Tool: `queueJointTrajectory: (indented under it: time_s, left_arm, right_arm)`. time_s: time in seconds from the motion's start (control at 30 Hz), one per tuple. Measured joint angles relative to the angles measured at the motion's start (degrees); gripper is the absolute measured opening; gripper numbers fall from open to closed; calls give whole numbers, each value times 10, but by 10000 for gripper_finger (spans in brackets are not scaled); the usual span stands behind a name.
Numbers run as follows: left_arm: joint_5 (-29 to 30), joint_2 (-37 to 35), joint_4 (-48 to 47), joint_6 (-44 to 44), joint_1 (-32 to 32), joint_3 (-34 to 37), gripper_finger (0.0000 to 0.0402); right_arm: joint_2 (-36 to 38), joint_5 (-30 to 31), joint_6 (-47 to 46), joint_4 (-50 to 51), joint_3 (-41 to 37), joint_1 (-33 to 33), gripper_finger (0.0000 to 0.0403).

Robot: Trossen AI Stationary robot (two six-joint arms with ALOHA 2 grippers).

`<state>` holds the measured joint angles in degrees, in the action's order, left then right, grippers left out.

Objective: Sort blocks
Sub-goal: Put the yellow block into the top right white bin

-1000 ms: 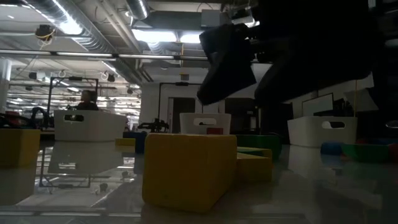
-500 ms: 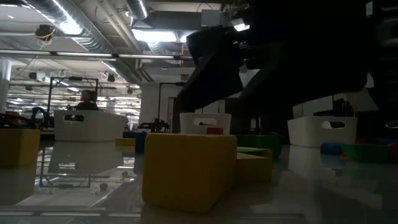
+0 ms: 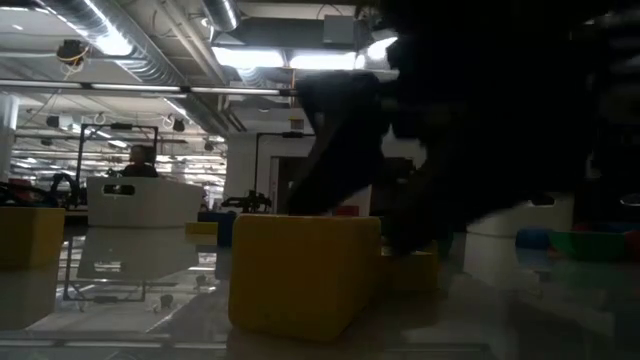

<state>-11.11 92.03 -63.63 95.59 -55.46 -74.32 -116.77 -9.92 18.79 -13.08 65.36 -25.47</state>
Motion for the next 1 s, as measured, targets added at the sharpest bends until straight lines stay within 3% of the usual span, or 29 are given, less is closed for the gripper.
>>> queueJointTrajectory:
  time_s: [0.5, 1.0]
  left_arm:
    - [8, 0, 3, 0, 0, 0, 203]
    - [9, 0, 3, 0, 0, 0, 203]
  right_arm:
    - [-16, 39, -7, 8, 7, 0, 236]
    - [-16, 49, -130, 0, 7, -1, 236]
